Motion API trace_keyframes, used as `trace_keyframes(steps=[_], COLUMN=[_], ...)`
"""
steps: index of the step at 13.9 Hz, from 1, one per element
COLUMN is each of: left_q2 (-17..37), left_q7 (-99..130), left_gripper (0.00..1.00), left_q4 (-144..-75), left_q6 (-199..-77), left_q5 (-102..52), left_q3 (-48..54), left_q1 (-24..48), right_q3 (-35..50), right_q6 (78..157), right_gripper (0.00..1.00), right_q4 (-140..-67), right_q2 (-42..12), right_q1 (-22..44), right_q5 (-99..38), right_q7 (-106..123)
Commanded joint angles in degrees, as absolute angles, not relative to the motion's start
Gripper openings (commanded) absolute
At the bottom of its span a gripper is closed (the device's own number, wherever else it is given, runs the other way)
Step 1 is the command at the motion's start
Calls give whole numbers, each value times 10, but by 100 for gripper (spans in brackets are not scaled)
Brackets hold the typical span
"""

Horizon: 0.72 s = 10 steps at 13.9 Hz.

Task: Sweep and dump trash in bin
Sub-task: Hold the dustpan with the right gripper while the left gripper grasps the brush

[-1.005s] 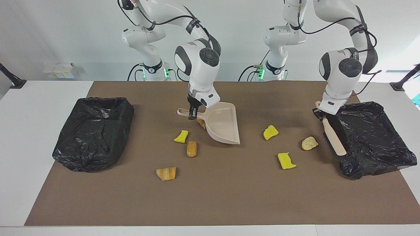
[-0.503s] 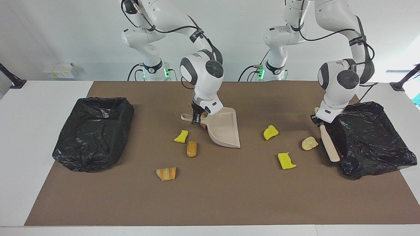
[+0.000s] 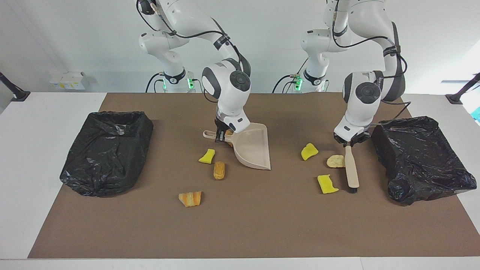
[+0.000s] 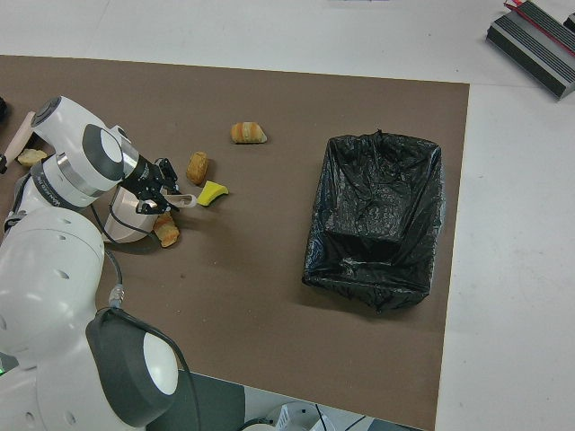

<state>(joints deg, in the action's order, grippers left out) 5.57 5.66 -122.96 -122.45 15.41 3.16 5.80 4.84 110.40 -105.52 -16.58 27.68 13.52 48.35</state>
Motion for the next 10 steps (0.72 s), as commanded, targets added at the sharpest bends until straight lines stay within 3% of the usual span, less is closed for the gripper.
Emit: trace_keyframes(steps=[1, 10], left_q2=[52, 41], left_q7=[51, -92], left_gripper=[0, 0], left_q4=[-1225, -1227], left_q6=[-1201, -1173], left_q5=[150, 149], left_q3=[25, 27], left_q1=[90, 168], right_q3=[54, 55], right_q6=[1113, 1140], right_gripper=[0, 0], right_q4=[-1080, -1089], right_q2=[-148, -153], right_q1=[270, 276], right_q5=[149, 149], right_q7=[472, 435])
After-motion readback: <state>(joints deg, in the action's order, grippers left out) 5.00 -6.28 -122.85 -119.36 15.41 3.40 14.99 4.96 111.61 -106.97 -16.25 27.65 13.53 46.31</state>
